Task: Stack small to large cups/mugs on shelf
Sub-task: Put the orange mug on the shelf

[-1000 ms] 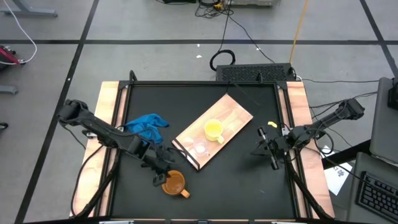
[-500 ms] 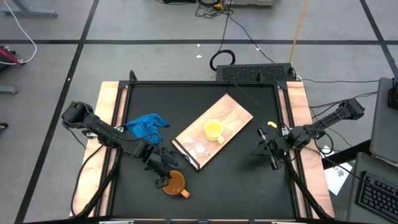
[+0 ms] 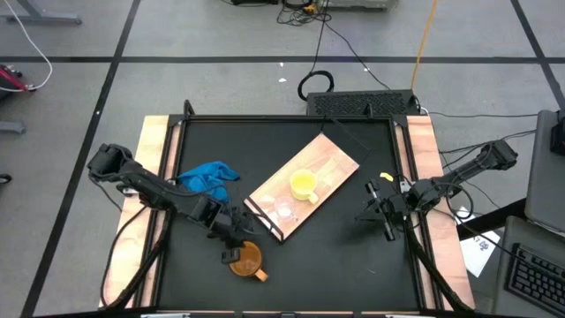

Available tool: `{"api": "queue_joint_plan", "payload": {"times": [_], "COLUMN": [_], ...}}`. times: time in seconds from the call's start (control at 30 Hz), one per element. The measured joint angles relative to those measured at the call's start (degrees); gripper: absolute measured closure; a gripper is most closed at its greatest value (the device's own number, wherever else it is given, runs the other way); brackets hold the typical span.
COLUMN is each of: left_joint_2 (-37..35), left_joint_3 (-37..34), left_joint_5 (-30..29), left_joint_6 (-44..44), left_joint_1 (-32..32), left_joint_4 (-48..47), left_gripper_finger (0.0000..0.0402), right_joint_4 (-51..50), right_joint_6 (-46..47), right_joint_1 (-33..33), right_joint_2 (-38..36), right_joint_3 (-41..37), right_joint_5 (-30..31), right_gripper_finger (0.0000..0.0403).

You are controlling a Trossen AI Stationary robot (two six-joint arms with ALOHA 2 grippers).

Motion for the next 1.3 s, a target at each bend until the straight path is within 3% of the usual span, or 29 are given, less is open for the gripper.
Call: {"api": "queue_joint_plan", "payload": {"times": [0.13, 0.53, 0.77, 1.07, 1.2, 1.3], "left_joint_2": [0.0, -0.3, -0.8, -2.7, -2.7, -2.7], "left_joint_3": [0.0, 0.0, 0.0, 3.5, 8.6, 12.9], "left_joint_5": [2.0, 6.4, 12.1, 10.4, 7.5, 2.2], "left_joint_6": [0.1, 8.1, 9.0, 11.9, 14.5, 15.0], "left_joint_1": [0.7, -0.9, -0.8, -1.4, -3.0, -4.2], "left_joint_4": [-0.1, 6.4, 14.5, 18.5, 17.3, 13.6], "left_gripper_finger": [0.0387, 0.0388, 0.0388, 0.0388, 0.0388, 0.0388], "right_joint_4": [0.0, 0.0, -0.3, -0.2, -0.5, -0.5], "right_joint_6": [0.1, 0.0, -0.1, -0.1, 0.0, 0.1], "right_joint_1": [0.0, 0.0, 0.0, 0.0, 0.0, 0.0], "right_joint_2": [0.0, 0.0, 0.0, 0.0, 0.0, 0.0], "right_joint_3": [0.0, 0.0, 0.0, 0.0, 0.0, 0.0], "right_joint_5": [0.0, 0.0, 0.0, 0.0, 0.0, 0.0], "right_gripper_finger": [0.0403, 0.0403, 0.0403, 0.0403, 0.0403, 0.0403]}}
